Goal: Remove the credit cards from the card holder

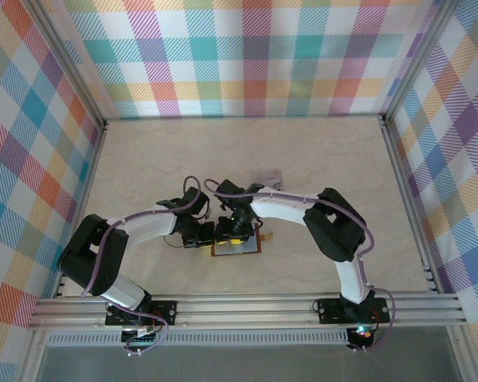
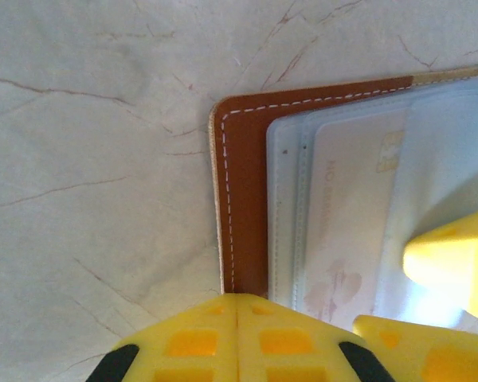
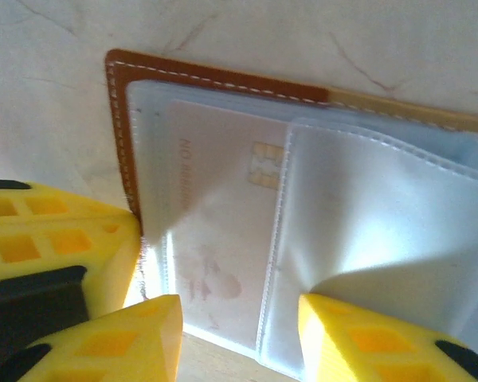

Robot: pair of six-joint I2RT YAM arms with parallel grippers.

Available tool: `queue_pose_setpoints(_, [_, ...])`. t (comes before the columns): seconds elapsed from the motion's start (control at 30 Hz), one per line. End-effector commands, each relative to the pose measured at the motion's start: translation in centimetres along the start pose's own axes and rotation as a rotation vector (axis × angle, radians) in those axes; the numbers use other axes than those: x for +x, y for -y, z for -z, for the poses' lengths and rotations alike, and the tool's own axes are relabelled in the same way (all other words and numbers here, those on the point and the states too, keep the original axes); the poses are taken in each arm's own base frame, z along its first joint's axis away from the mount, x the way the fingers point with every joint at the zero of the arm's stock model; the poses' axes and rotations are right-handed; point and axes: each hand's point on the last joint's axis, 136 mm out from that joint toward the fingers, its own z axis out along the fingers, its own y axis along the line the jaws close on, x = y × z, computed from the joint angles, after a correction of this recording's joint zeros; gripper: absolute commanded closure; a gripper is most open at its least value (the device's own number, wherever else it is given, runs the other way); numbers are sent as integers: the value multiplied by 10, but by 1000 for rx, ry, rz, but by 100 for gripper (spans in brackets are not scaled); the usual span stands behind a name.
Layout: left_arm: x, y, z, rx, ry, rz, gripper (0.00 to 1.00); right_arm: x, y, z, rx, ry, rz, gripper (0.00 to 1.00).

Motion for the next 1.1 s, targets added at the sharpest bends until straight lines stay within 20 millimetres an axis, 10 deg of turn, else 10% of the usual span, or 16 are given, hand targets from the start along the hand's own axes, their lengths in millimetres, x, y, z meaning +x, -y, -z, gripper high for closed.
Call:
queue_pose_setpoints(0.0, [8,-10,-6,-28,-32,20,93,10,25,9,163,-17,21,52])
queue_pose_setpoints(0.63, [6,-8,-1,-28,-27,15,93,10,51,36,347,20,58,41])
queue_pose_setpoints(1.07, [-7,12,26,2,29,-10,92,9,74,60,399,87,72,59])
